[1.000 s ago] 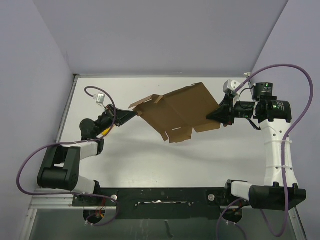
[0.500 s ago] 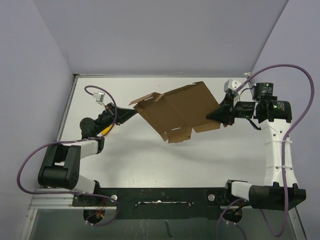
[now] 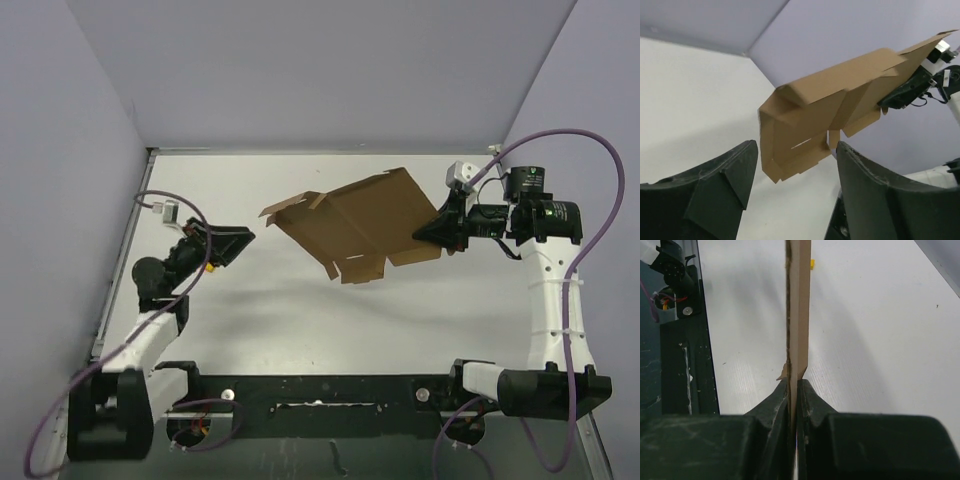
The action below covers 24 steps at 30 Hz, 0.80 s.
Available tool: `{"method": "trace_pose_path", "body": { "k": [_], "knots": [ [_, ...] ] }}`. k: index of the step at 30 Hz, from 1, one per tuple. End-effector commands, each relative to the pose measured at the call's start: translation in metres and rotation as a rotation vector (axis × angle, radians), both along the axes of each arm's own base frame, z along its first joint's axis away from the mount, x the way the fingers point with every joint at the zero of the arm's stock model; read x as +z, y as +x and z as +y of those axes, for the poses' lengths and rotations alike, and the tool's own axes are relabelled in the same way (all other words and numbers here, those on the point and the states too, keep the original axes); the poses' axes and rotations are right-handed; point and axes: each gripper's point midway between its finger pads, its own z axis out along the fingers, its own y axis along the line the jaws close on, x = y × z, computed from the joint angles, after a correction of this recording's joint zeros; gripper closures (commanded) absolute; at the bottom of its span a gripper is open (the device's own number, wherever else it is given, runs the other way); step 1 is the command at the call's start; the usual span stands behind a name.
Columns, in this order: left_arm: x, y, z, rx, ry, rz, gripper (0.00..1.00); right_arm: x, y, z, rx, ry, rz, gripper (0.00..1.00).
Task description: Fold the paper box
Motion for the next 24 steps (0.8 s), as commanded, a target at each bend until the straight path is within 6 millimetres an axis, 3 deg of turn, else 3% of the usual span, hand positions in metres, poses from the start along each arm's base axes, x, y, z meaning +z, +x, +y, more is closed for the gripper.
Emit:
{"method": "trace_pose_path", "body": {
  "k": [1, 3, 6, 10, 13, 15, 19, 24],
  "knots": [
    [0.038, -0.026, 0.028, 0.221, 0.142, -0.101, 0.28, 0.006, -0.001, -0.002, 0.016, -0.020, -0.056, 1.00],
    [0.039, -0.031, 0.045, 0.352, 0.213, -0.080, 0.18, 0.005, -0.002, -0.003, 0.024, -0.037, -0.066, 1.00],
    [0.051, -0.035, 0.048, 0.369, 0.267, -0.107, 0.17, 0.003, -0.005, -0.004, 0.046, -0.083, -0.087, 1.00],
    [0.073, -0.027, 0.032, 0.242, 0.285, -0.161, 0.34, -0.001, -0.010, -0.004, 0.090, -0.184, -0.127, 1.00],
    [0.087, -0.012, 0.027, 0.206, 0.290, -0.233, 0.36, -0.001, -0.014, -0.002, 0.129, -0.254, -0.152, 1.00],
    [0.087, -0.016, 0.011, 0.077, 0.297, -0.260, 0.41, -0.003, -0.017, 0.003, 0.174, -0.292, -0.159, 1.00],
    [0.073, -0.015, -0.018, -0.027, 0.339, -0.268, 0.45, -0.004, -0.023, 0.008, 0.242, -0.340, -0.158, 1.00],
    [0.037, -0.020, -0.043, -0.060, 0.389, -0.240, 0.46, -0.012, -0.018, 0.009, 0.290, -0.399, -0.129, 1.00]
  ]
}}
